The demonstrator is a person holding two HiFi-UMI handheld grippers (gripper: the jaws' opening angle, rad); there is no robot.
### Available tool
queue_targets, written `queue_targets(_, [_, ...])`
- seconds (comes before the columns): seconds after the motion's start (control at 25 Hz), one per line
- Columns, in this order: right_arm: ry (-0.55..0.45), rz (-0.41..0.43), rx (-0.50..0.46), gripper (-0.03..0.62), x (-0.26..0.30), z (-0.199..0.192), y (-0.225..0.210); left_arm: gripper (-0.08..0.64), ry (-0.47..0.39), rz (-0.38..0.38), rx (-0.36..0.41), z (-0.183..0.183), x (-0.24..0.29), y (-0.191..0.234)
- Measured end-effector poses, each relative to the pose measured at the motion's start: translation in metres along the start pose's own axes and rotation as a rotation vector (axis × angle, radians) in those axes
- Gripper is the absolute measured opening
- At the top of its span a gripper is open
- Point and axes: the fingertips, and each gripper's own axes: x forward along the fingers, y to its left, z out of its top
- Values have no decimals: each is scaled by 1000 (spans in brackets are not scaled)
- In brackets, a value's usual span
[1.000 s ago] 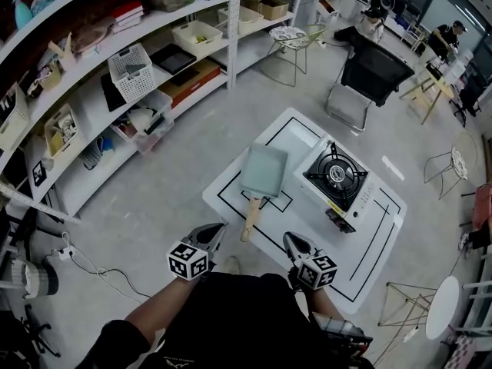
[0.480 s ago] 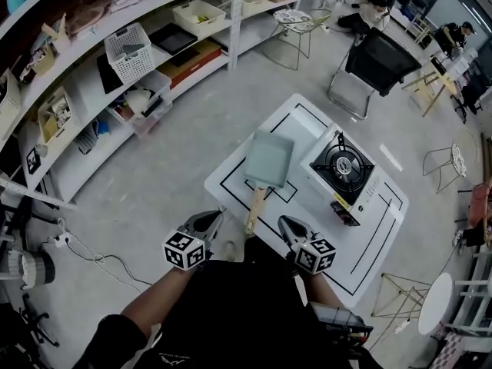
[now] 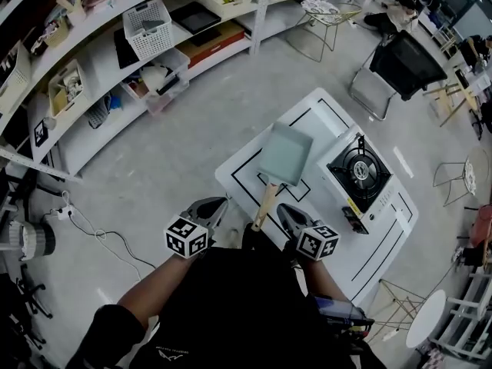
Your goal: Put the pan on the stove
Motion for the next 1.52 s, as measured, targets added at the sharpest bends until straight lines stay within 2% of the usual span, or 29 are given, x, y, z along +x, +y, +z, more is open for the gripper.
queue_targets(0.16, [54, 23, 59, 35, 12, -9, -2, 9, 25, 8, -10, -4, 3, 4])
queue_targets(0.44, [113, 83, 261, 168, 29, -22, -5, 9, 51, 19, -33, -8, 7, 11])
queue_targets(0.52, [131, 91, 320, 196, 35, -26, -8, 10, 59, 20, -35, -9, 7, 13])
queue_targets(0.68, [178, 96, 376, 230, 43, -34, -11, 9, 85, 11, -16, -10, 7, 10])
queue_targets(0.92, [181, 168, 490, 233, 58, -33, -12, 10, 109, 16, -15, -11, 7, 12])
queue_targets(1.16, [186, 213, 550, 233, 68, -34, -12, 9, 125, 18, -11, -11, 9, 14])
queue_targets(1.32, [167, 225, 588, 184, 70, -37, -15, 9, 133, 14, -10, -12, 10, 12])
queue_targets(1.52, [136, 260, 642, 172, 71, -34, -14, 10, 142, 14, -12, -12, 9, 13])
